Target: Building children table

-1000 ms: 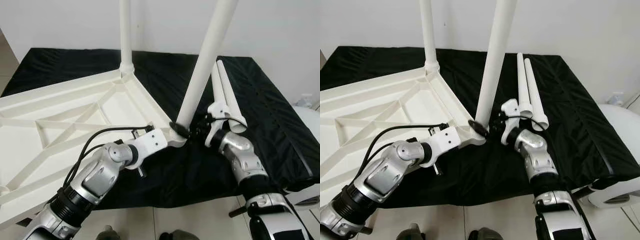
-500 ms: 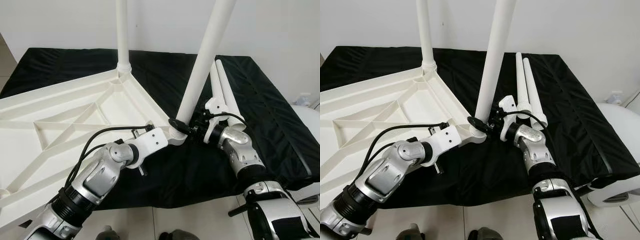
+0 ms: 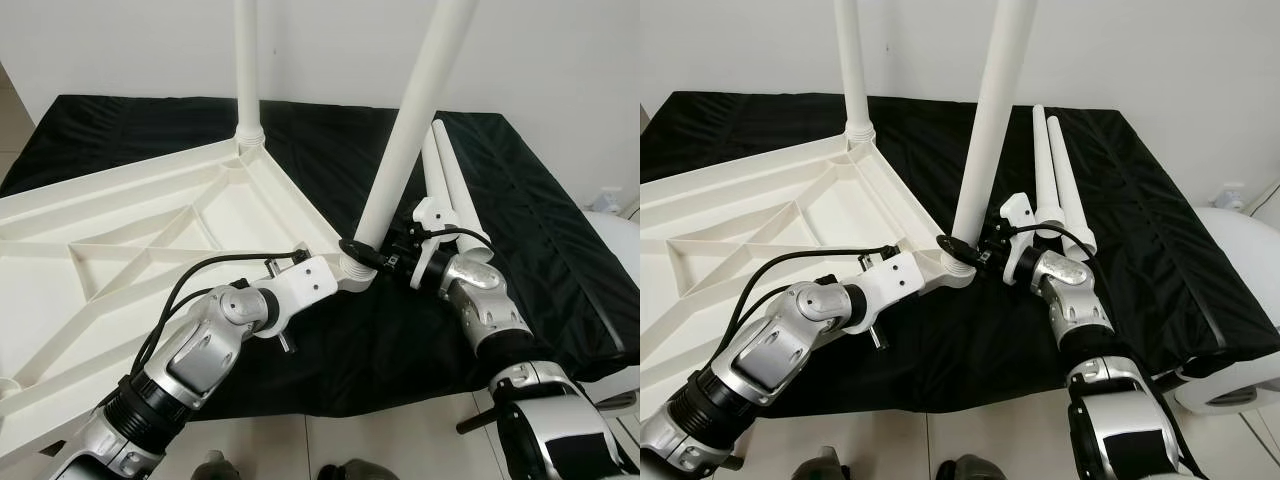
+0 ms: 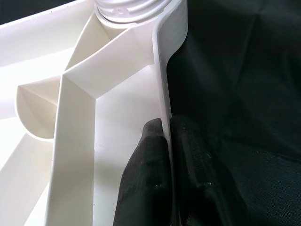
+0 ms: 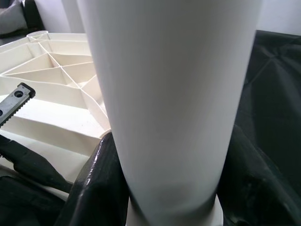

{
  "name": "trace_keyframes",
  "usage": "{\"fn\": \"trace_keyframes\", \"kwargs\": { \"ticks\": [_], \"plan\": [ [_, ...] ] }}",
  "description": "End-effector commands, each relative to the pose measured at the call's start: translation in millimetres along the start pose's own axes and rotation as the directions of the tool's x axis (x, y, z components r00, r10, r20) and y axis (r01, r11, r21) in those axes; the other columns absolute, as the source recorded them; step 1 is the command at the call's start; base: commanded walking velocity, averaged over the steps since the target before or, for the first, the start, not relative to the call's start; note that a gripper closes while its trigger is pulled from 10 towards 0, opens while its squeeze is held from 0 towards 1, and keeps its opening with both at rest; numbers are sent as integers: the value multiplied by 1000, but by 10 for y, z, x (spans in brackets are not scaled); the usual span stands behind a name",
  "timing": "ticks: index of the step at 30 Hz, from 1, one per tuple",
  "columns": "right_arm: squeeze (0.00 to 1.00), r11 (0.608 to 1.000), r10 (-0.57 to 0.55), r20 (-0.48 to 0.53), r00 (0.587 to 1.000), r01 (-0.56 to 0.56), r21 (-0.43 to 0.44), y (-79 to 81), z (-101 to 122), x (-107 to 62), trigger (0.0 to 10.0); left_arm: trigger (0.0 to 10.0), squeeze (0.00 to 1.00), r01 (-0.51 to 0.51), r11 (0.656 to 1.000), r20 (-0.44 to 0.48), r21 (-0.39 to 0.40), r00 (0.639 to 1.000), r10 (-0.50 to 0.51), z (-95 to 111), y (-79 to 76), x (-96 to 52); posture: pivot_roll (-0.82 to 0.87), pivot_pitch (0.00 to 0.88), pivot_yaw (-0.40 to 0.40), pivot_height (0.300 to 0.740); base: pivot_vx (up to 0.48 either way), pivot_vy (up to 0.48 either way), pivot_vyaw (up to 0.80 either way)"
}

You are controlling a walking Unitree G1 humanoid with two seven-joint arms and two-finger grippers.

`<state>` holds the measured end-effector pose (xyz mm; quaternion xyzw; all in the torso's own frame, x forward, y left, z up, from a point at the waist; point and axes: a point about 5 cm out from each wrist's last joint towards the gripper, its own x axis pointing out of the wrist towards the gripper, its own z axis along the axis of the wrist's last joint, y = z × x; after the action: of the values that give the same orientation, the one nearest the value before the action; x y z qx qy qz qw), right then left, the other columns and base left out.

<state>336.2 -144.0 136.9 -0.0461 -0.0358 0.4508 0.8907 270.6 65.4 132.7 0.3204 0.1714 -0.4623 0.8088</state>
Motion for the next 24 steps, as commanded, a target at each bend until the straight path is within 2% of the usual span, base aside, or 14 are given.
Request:
{"fn": "trace_keyframes", "kwargs": {
  "ticks": [1,9,11,12,13,16,18,19,24],
  "plan": [
    [0,994,-106,31,994,105,26,-59,8,-100,10000,10000,0,-11,999,14,45,1000,11,44,-25,-1,36,0,-79,740,0,0,0],
    [0,980,-195,97,976,191,51,96,56,-49,10000,10000,0,-6,999,17,42,1000,6,43,-48,1,18,0,-75,740,0,0,0],
    [0,971,-238,122,964,232,61,217,91,7,10000,10000,0,3,999,20,40,1000,-3,49,-65,14,11,0,-72,740,0,0,0],
    [0,971,-238,122,964,232,61,217,91,7,10000,10000,0,3,999,20,40,1000,-3,49,-65,14,11,0,-72,740,0,0,0],
    [0,958,-287,129,949,281,61,285,111,43,10000,10000,0,9,999,22,40,1000,-9,55,-78,22,9,0,-72,740,0,0,0],
    [0,952,-304,130,944,299,60,296,114,52,10000,10000,0,10,999,22,40,1000,-11,56,-82,24,9,0,-72,740,0,0,0],
    [0,912,-409,113,905,403,73,305,94,77,10000,10000,0,12,999,23,40,1000,-13,57,-89,25,9,0,-75,740,0,0,0],
    [0,912,-409,113,905,403,73,305,94,77,10000,10000,0,12,999,23,40,1000,-13,57,-89,25,9,0,-75,740,0,0,0],
    [0,825,-563,106,819,552,121,385,133,142,10000,10000,0,16,999,23,37,1000,-17,51,-110,28,16,0,-79,740,0,0,0]
  ]
}}
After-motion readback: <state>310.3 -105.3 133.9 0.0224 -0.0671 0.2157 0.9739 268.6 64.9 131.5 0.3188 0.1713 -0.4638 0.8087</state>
